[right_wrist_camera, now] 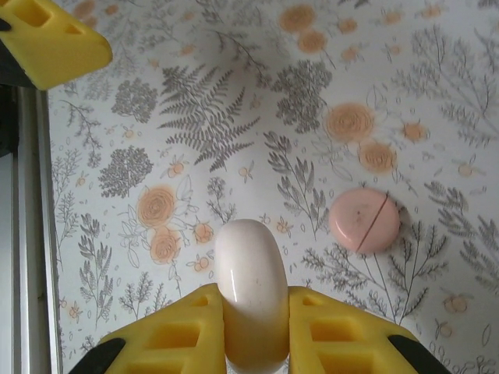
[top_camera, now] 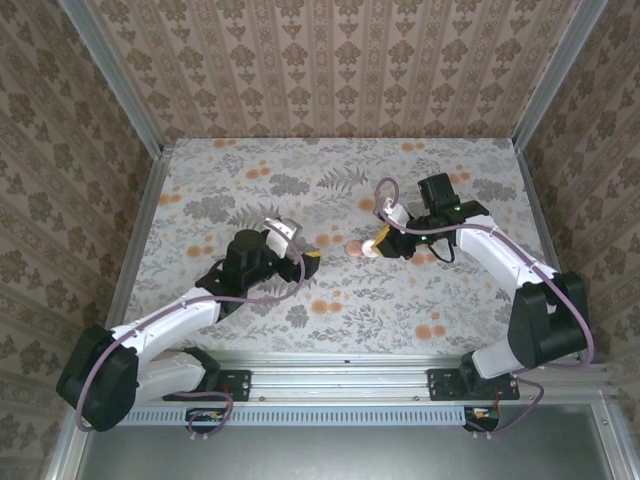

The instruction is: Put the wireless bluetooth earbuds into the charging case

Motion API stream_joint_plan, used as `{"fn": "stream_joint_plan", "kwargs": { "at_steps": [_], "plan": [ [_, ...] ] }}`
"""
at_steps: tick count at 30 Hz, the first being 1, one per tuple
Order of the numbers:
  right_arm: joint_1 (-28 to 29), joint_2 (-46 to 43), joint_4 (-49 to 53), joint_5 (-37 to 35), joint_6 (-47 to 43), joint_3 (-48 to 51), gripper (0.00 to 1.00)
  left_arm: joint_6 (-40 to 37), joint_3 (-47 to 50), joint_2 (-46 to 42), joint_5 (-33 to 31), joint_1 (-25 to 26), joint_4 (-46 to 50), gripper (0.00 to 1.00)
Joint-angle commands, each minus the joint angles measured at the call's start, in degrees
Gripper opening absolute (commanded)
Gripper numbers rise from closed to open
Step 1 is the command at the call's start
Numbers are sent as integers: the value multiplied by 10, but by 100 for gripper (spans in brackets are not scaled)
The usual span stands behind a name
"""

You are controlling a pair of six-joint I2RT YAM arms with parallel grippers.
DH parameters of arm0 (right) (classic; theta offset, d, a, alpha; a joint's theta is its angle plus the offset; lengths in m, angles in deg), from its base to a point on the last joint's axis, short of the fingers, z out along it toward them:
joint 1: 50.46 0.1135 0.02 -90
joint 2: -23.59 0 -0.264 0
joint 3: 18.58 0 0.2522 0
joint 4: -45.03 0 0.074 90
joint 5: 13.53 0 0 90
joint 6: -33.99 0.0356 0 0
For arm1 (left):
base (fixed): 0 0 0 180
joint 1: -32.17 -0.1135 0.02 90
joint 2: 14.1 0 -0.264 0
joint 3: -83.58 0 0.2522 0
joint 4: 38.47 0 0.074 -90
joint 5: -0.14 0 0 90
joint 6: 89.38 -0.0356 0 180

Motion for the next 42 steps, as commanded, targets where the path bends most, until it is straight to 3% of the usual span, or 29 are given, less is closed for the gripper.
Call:
{"fn": "stream_joint_plan", "kwargs": {
  "at_steps": [1, 21, 29, 42],
  "plan": [
    [-7, 23, 31, -19, 30, -24, 20, 36, -38, 15, -36, -6, 88, 91],
    [-22, 185, 95, -90, 61, -102, 18, 61, -85, 89, -118, -11, 177, 100],
    [-21, 242, 104, -122, 77, -139, 17, 66, -93, 114, -118, -12, 176, 100],
    [-26, 314, 134, -114, 69, -215, 16, 64, -88, 116, -125, -13, 167, 100]
  ]
}}
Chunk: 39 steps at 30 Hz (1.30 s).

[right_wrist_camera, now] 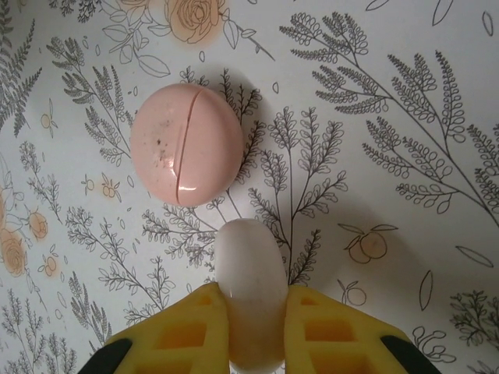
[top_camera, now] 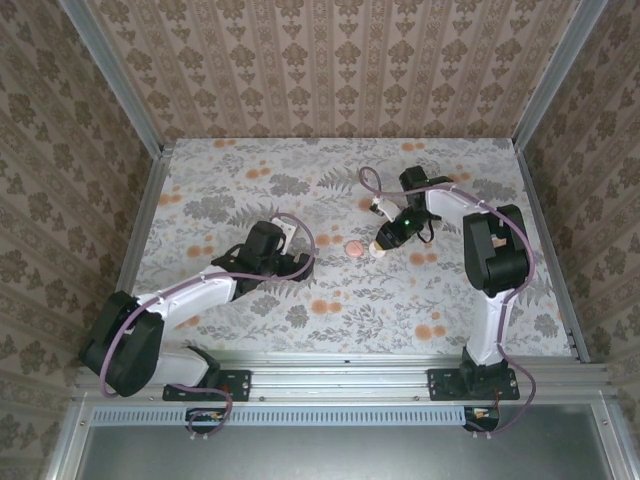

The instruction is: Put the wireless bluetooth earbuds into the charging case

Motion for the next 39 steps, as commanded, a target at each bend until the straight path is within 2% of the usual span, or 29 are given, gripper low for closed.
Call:
{"fn": "stream_joint_plan", "kwargs": {
  "at_steps": [1, 10, 17, 33, 39],
  "plan": [
    [-3, 18, 37, -3, -2, -28, 16, 9, -13, -1, -11, -5, 3, 100],
    [-8, 43, 56, -24, -10, -57, 22, 6, -13, 2, -13, -8, 3, 100],
    [-11, 53, 56, -40, -10, -59, 32, 5, -13, 4, -12, -9, 2, 100],
    [-14, 55, 49, -53, -9, -61, 43, 2, -19, 7, -11, -11, 4, 100],
    [-14, 47, 48, -38, -10, -58, 44, 1, -22, 7, -10, -12, 7, 100]
  ]
}}
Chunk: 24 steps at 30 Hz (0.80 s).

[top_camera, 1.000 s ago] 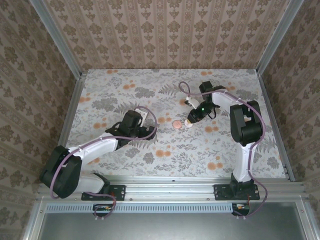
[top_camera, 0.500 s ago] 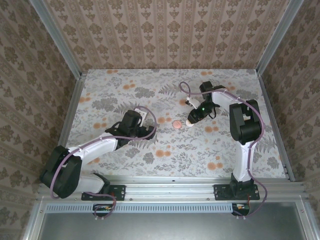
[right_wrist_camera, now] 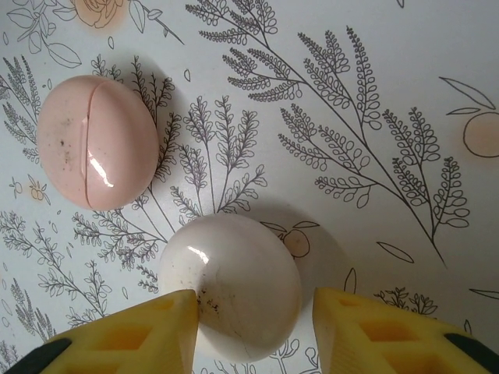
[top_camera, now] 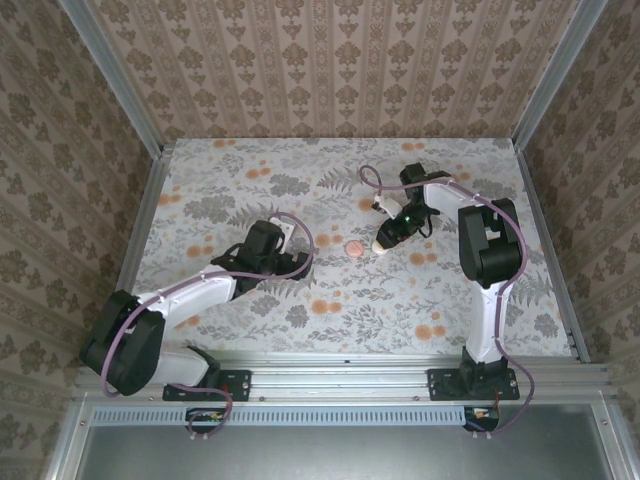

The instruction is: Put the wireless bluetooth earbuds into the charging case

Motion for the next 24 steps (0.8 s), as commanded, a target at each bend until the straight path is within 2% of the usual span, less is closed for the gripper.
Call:
{"fn": "stream_joint_plan", "kwargs": {
  "at_steps": [1, 6, 13, 18, 24],
  "plan": [
    [-2, -5, 13, 7, -5, -6, 44, 2, -23, 4, -1, -5, 7, 100],
    [-2, -50, -12, 27, 7, 14, 45, 3, -27, -2, -3, -5, 10, 100],
    [-3, -148, -39, 17, 22, 56, 47, 3, -38, -29, -1, -22, 25, 100],
    [-3, -264, -131, 6, 64, 149, 50, -11, -56, -65, -6, -60, 50, 100],
    [-6, -391, -292, -23, 139, 297, 58, -35, -53, -101, -61, -129, 61, 100]
  ]
}}
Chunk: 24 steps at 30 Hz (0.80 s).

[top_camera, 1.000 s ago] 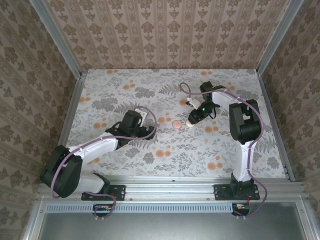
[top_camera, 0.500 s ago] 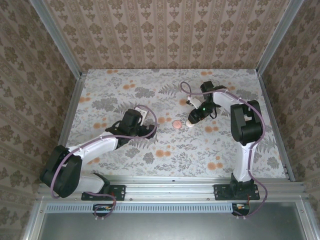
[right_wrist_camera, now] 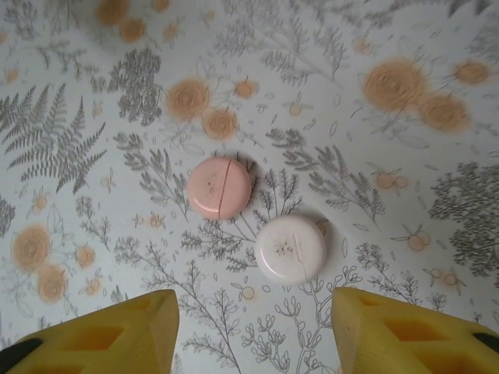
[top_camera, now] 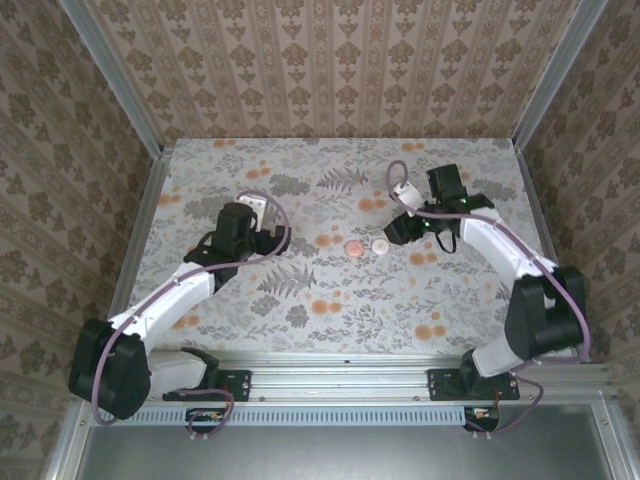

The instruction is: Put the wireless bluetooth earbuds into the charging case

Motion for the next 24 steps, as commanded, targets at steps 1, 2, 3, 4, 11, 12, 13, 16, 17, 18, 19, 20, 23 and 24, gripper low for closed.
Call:
{"fn": "stream_joint_plan", "kwargs": {
  "at_steps": [1, 2, 3, 4, 11, 12, 13, 16, 17, 18, 19, 20, 23, 24],
  "plan": [
    [-5, -62, -130, -36, 67, 80, 59, -25, -6, -22, -49, -42, 24, 100],
    [-6, -82, -163, -53, 83, 111, 61, -30, -4, -24, -58, -59, 24, 100],
    [-7, -98, -194, -68, 96, 136, 63, -32, -3, -26, -65, -74, 26, 100],
    [-8, -115, -230, -86, 112, 164, 66, -36, 0, -28, -75, -90, 24, 100],
    [-23, -165, -405, -202, 173, 306, 76, -46, 80, -28, -121, -189, -84, 100],
    [-26, -164, -423, -219, 181, 318, 78, -49, 93, -23, -125, -197, -106, 100],
    [-29, -161, -436, -233, 186, 329, 99, -51, 107, -15, -129, -206, -131, 100],
    [-37, -150, -463, -264, 190, 350, 100, -60, 131, 18, -137, -221, -183, 100],
    [-38, -147, -473, -274, 190, 357, 100, -63, 139, 31, -137, -224, -201, 100],
    [-40, -144, -481, -284, 191, 362, 100, -64, 144, 42, -138, -227, -216, 100],
    [-42, -141, -492, -294, 190, 368, 100, -65, 151, 55, -136, -229, -238, 100],
    [-44, -137, -505, -304, 191, 375, 100, -69, 155, 65, -138, -230, -253, 100],
    [-50, -138, -528, -321, 188, 383, 100, -81, 148, 81, -136, -232, -270, 100],
    [-52, -139, -537, -325, 188, 387, 100, -85, 150, 84, -134, -233, -287, 100]
  ]
}}
